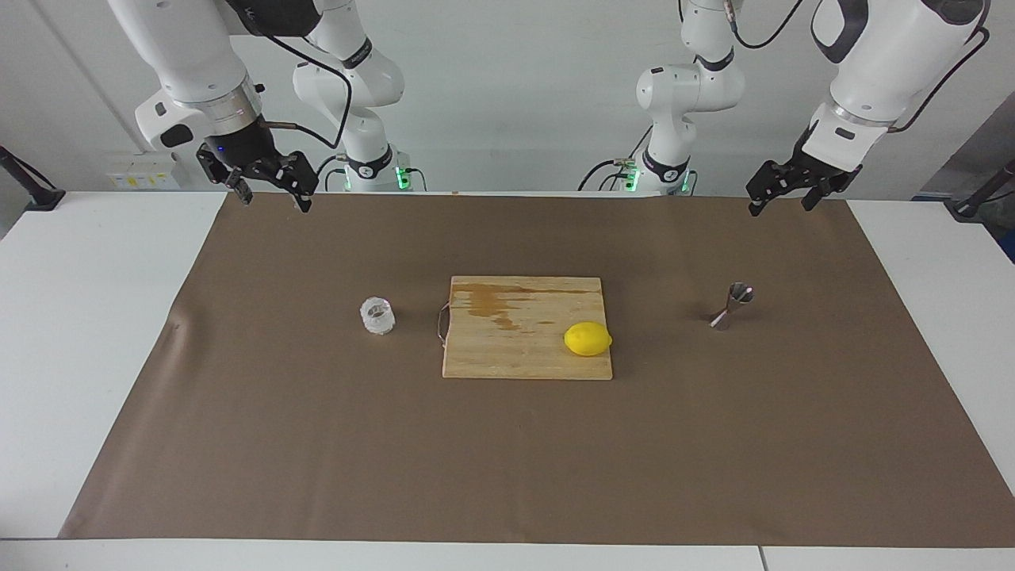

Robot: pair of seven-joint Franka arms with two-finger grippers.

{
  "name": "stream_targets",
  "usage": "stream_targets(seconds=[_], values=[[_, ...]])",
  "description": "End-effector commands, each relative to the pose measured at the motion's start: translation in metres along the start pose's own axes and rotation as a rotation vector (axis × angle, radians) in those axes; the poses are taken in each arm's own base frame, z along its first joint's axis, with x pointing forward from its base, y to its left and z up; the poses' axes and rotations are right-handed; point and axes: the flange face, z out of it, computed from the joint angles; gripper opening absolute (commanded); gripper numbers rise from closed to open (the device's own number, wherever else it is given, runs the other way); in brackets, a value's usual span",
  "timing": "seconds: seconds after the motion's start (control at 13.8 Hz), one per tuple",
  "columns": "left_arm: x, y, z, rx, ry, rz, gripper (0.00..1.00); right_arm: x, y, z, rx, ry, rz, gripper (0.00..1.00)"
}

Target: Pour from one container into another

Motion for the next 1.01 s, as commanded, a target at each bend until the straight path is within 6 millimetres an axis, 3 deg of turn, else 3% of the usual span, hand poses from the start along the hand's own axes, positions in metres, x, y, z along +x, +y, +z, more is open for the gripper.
stream_targets(seconds=[0.0, 0.51, 0.94], values=[[0.008, -0.008, 0.022, -0.024, 0.007, -0.214, 1.00, -0.003, 0.003, -0.003, 0.021, -0.009, 0.009, 1.00], [0.035, -0.036, 0.091, -0.145, -0.073, -0.740, 1.00, -0.003, 0.003, -0.003, 0.021, -0.009, 0.009, 1.00], [0.038, -0.043, 0.145, -0.181, -0.102, -0.839, 1.00, -0.003, 0.003, -0.003, 0.021, -0.009, 0.009, 1.00]])
